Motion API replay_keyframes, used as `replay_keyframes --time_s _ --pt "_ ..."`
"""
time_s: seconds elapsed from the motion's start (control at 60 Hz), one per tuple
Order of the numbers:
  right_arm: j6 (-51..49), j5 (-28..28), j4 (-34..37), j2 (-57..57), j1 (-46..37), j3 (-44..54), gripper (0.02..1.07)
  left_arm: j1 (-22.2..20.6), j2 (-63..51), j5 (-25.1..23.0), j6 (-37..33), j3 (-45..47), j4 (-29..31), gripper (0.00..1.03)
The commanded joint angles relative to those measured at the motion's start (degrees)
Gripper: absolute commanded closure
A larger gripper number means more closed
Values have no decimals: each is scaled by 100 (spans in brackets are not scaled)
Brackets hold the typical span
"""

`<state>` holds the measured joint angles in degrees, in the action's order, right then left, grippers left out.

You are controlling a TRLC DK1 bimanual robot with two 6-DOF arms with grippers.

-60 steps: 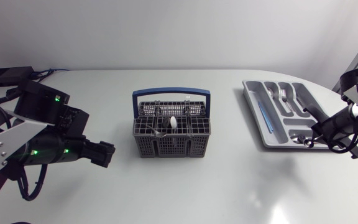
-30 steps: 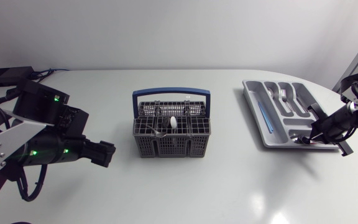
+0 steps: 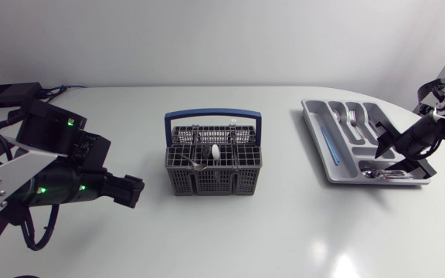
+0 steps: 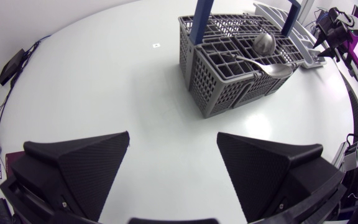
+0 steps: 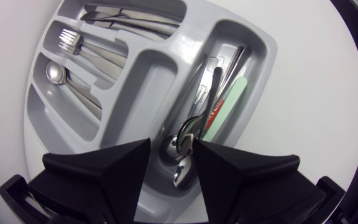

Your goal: Unload the cutlery basket into the drawer organizer.

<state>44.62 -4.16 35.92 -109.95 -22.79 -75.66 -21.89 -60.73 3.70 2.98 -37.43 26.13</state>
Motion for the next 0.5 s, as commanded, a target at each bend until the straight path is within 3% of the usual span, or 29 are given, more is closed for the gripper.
replay_keyframes --time_s 0.0,0.117,0.2,0.483 --pt "-287 91 -15 158 160 69 39 -43 79 16 71 52 59 5" --pt "-569 100 -419 773 424 543 20 -96 105 51 71 -1 68 5" --pt "-674 109 -604 1239 644 860 13 -158 105 69 71 -71 68 5" --pt "-1351 161 -850 2355 1628 1528 13 -281 70 113 -26 -423 68 5"
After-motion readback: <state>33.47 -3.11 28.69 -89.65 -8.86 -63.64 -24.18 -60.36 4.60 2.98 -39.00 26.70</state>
